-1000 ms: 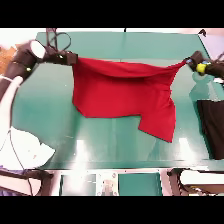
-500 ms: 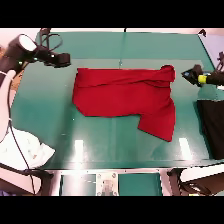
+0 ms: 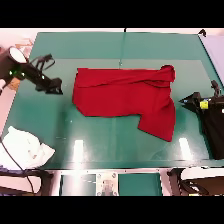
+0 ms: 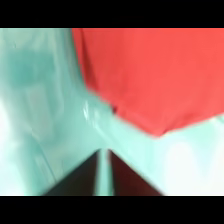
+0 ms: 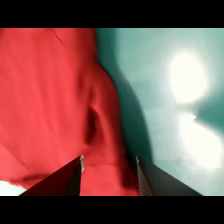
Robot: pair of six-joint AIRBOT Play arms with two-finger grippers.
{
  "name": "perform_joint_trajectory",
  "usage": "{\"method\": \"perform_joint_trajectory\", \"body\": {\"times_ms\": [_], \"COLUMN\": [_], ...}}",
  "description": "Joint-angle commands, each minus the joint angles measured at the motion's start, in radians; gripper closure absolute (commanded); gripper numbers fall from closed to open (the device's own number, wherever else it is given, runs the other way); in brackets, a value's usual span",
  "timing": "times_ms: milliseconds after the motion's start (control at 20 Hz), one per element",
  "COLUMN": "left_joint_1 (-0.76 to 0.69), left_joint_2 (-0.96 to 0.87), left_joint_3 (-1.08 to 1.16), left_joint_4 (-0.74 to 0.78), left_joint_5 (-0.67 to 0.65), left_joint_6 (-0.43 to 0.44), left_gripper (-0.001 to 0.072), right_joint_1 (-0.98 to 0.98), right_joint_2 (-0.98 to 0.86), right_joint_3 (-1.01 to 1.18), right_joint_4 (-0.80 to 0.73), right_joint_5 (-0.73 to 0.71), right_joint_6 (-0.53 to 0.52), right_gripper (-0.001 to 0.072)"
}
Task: Fold the shirts.
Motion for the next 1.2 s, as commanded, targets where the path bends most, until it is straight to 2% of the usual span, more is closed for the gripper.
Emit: {"method": "perform_joint_trajectory", "body": {"times_ms": [0, 150, 250, 300, 400, 450, 600, 700, 750, 850, 1000, 1150], "left_joint_1": [0.005, 0.005, 0.005, 0.004, -0.016, -0.037, -0.116, -0.159, -0.166, -0.163, -0.161, -0.161], "left_joint_2": [0.029, 0.029, 0.029, 0.029, 0.029, 0.029, 0.012, -0.010, -0.018, -0.016, 0.000, 0.092], "left_joint_3": [-0.189, -0.306, -0.370, -0.393, -0.425, -0.433, -0.436, -0.436, -0.436, -0.431, -0.395, -0.294], "left_joint_4": [-0.001, -0.101, -0.188, -0.219, -0.265, -0.269, -0.285, -0.283, -0.283, -0.278, -0.195, -0.106], "left_joint_5": [0.046, 0.162, 0.266, 0.310, 0.385, 0.415, 0.503, 0.537, 0.534, 0.503, 0.446, 0.389], "left_joint_6": [-0.034, -0.038, -0.032, -0.027, -0.014, -0.008, 0.006, 0.008, 0.010, 0.037, 0.032, 0.011], "left_gripper": [0.0249, 0.0253, 0.0253, 0.0253, 0.0253, 0.0253, 0.0255, 0.0431, 0.0496, 0.0684, 0.0686, 0.0686], "right_joint_1": [0.034, 0.086, 0.119, 0.137, 0.159, 0.166, 0.175, 0.175, 0.175, 0.175, 0.175, 0.175], "right_joint_2": [-0.014, -0.041, -0.068, -0.083, -0.096, -0.095, -0.095, -0.095, -0.095, -0.095, -0.086, 0.003], "right_joint_3": [-0.064, -0.062, -0.058, -0.054, -0.052, -0.050, -0.046, -0.046, -0.046, -0.046, -0.046, -0.017], "right_joint_4": [-0.027, -0.001, 0.018, 0.026, 0.034, 0.035, 0.038, 0.038, 0.038, 0.038, 0.053, 0.125], "right_joint_5": [-0.065, -0.135, -0.149, -0.149, -0.154, -0.158, -0.156, -0.153, -0.151, -0.142, -0.125, -0.072], "right_joint_6": [-0.010, -0.009, -0.010, -0.009, -0.009, -0.009, -0.009, -0.009, -0.009, -0.009, -0.005, -0.005], "right_gripper": [0.0299, 0.0311, 0.0367, 0.0416, 0.0625, 0.0681, 0.0693, 0.0693, 0.0693, 0.0694, 0.0694, 0.0694]}}
